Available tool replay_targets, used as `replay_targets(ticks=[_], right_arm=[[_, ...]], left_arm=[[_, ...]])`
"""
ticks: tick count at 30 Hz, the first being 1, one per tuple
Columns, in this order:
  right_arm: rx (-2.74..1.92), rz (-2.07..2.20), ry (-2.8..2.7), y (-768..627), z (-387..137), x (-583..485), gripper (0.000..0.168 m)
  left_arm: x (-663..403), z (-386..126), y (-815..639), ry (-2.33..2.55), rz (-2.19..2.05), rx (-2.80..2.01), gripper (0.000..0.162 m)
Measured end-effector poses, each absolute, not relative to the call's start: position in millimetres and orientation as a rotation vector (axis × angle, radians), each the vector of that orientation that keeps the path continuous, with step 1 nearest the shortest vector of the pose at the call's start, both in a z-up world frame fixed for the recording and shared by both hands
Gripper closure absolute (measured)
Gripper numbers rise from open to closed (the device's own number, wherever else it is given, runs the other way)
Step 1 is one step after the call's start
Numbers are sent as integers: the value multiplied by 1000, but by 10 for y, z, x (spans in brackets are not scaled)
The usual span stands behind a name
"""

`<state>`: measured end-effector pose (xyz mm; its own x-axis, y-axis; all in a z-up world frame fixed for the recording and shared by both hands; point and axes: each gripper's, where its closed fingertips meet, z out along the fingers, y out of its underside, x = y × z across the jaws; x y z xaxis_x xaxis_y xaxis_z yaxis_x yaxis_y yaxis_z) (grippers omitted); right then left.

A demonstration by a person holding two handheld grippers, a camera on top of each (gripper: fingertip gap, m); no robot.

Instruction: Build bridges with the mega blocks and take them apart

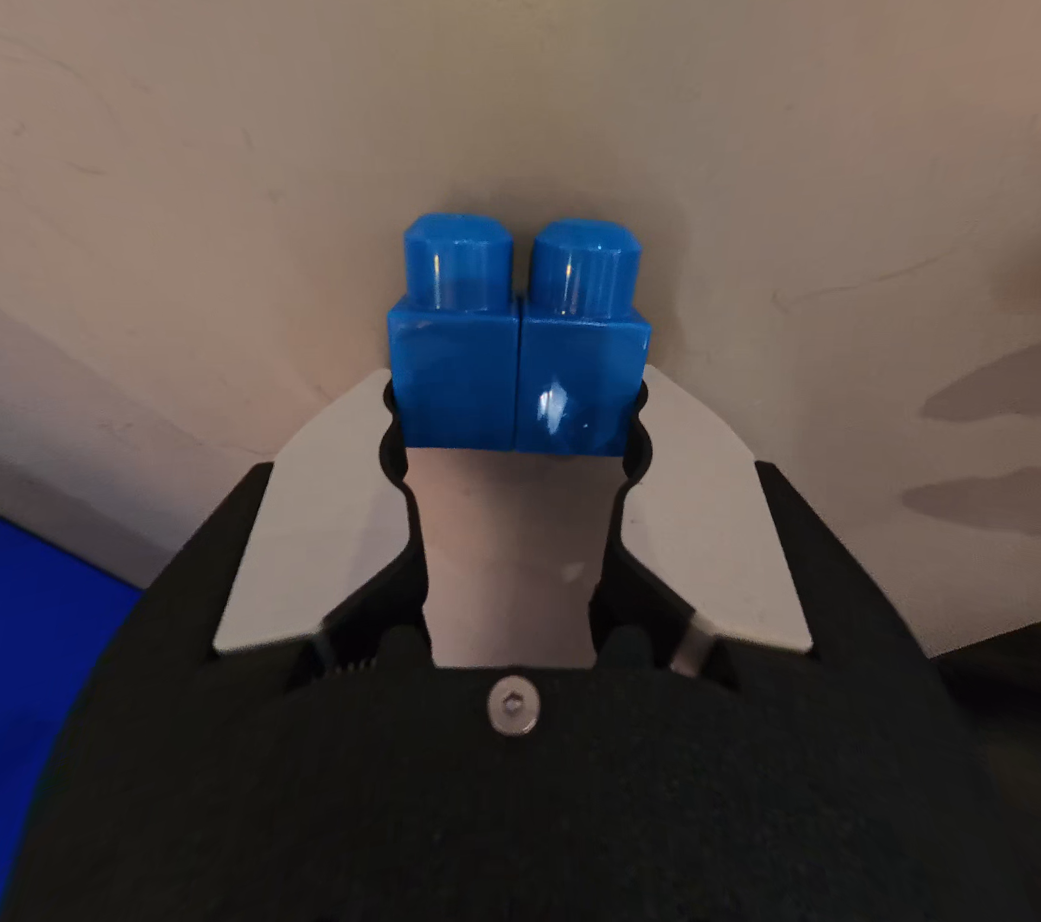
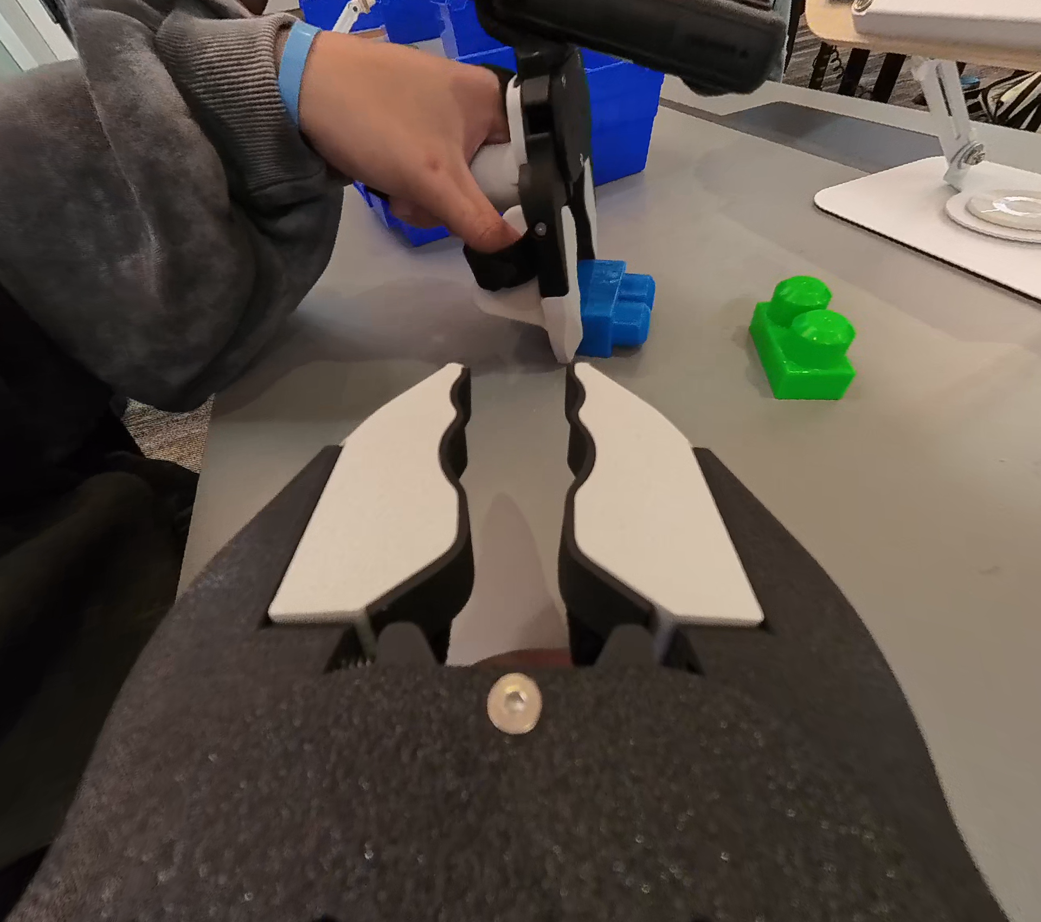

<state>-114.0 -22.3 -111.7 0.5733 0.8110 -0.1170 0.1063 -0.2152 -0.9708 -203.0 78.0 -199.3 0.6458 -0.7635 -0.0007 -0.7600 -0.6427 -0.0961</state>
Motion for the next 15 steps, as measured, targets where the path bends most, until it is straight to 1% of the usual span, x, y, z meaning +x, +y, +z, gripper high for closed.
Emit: replay_targets(ticks=[7,11,15], right_arm=[[-1680,792,-757,-218,-1102,-1122,136],[-1681,793,-749,-210,-1098,-1113,136],[-1681,773,-743,-196,-1097,-1096,136]], left_arm=[[-1942,-1981,748,1412,-158,-2596,88],[-1844,-1836,743,1316,-345,-2443,88],[-1782,-1570,707,1144,-637,-2237,88]])
